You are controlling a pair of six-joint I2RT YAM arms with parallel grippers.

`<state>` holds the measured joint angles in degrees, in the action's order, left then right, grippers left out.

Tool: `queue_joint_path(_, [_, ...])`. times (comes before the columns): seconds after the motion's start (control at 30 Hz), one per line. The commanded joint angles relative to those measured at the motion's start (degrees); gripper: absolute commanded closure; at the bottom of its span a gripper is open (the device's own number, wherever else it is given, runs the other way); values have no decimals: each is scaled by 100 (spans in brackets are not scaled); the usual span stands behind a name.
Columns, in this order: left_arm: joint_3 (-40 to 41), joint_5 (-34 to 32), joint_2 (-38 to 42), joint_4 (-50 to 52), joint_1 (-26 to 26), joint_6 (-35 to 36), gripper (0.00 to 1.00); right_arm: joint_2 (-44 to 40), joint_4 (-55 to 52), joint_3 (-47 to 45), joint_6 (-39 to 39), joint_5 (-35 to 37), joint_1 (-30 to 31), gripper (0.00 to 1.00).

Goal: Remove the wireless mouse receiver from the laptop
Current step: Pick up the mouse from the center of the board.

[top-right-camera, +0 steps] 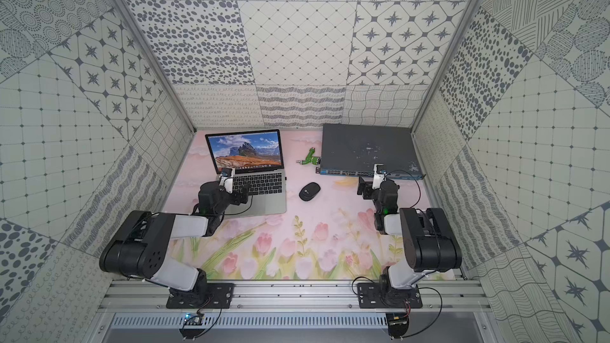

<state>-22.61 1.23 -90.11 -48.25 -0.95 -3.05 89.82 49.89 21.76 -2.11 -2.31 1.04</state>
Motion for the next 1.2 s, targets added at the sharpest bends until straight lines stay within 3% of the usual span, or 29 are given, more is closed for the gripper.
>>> queue_joint_path(0.0, [-50, 87, -27, -159, -10, 110, 1, 9, 118, 117, 33, 29, 28, 3])
queue_joint_path(0.47, [-60, 104, -29, -159, 3, 103, 1, 9, 118, 120, 4, 61, 21, 3])
queue_joint_path(0.57, [-47, -356, 0, -177, -42, 22, 1, 9, 109, 127, -3, 50, 15, 3])
queue_joint_path(0.63, [-36, -891, 404, 129, -191, -1, 1, 9, 109, 129, -8, 37, 11, 3])
queue_joint_path(0.73, [-287, -1297, 1493, 1417, -371, -36, 1, -307, 15, 85, -19, 501, 114, 3])
queue_joint_path(0.77, [-331, -1387, 1833, 1730, -408, -335, 1, -623, -289, 128, 1, 654, 155, 3])
queue_joint_path(0.87, [-181, -1684, 2706, 2463, -404, -2460, 1, -1641, -2138, 796, -345, 1472, 332, 3])
queue_joint_path(0.93, [62, -1252, 3069, 2536, -328, -3306, 1, -2077, -3340, 1325, -685, 1327, 342, 3])
queue_joint_path(1.03, [131, 833, 3337, 2473, -146, -3063, 2, -2469, -4215, 1676, -1052, 1103, 353, 3])
queue_joint_path(1.07, [-26, 1265, 3297, 2599, -235, -2868, 7, -2583, -4480, 1742, -1170, 1001, 353, 3])
queue_joint_path(1.1, [-276, 1330, 3222, 2936, -448, -2574, 13, -2690, -4677, 1767, -1309, 877, 353, 3])
queue_joint_path(1.17, [-910, 473, 2953, 3706, -1331, -1789, 15, -2880, -4889, 1720, -1466, 525, 353, 3])
